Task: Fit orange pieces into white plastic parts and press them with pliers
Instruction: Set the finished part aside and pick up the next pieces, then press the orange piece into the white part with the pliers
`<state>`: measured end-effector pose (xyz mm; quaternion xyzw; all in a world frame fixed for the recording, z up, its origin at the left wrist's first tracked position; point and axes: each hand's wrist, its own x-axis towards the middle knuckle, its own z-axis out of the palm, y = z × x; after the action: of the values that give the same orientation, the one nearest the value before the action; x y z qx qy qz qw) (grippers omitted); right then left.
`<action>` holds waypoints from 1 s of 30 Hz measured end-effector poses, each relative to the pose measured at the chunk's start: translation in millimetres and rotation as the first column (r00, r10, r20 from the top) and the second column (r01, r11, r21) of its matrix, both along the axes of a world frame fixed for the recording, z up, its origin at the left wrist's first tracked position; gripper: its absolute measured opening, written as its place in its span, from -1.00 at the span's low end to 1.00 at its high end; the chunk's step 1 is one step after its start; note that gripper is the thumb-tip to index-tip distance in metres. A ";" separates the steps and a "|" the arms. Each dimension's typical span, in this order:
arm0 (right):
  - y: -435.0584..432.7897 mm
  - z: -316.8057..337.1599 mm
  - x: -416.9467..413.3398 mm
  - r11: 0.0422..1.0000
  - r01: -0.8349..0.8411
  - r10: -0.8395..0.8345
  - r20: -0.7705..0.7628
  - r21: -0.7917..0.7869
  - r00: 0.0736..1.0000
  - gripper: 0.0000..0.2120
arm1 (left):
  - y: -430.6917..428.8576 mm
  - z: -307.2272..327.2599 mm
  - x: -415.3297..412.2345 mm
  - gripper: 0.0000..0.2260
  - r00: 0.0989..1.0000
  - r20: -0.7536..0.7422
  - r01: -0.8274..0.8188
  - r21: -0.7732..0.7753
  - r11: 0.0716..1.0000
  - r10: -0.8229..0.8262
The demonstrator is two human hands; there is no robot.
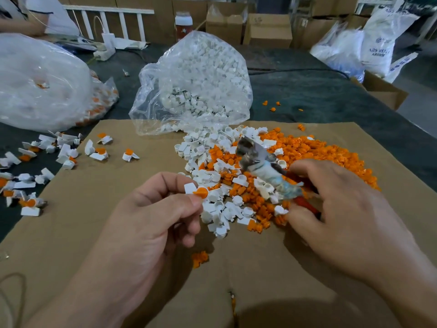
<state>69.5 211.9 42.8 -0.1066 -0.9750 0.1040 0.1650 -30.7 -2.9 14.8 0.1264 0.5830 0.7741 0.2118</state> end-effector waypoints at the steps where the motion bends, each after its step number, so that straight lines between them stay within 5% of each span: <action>1: -2.7 1.6 1.1 0.999 -0.035 0.034 -0.011 -0.042 0.999 -0.58 | -0.2 0.2 -0.4 -0.82 1.000 -0.014 -0.002 0.014 1.000 0.002; 16: -17.1 4.1 7.6 0.964 -0.223 0.232 0.052 -0.143 0.971 -0.57 | -1.4 -3.9 -4.5 -0.84 0.985 -0.165 -0.040 0.094 0.995 0.055; 21: -17.2 3.4 8.5 0.966 -0.231 0.238 0.050 -0.118 0.970 -0.57 | -4.3 -5.5 -7.1 -0.66 0.976 -0.217 -0.014 0.066 0.998 0.028; 30: -17.1 3.5 8.6 0.960 -0.250 0.260 0.066 -0.129 0.963 -0.59 | -4.2 -6.2 -5.7 -0.85 0.935 -0.348 -0.083 -0.045 0.996 0.062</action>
<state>78.1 194.9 46.2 0.0063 -0.9786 0.1781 0.1031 -36.4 -7.1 8.6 0.2328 0.6379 0.7296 0.0809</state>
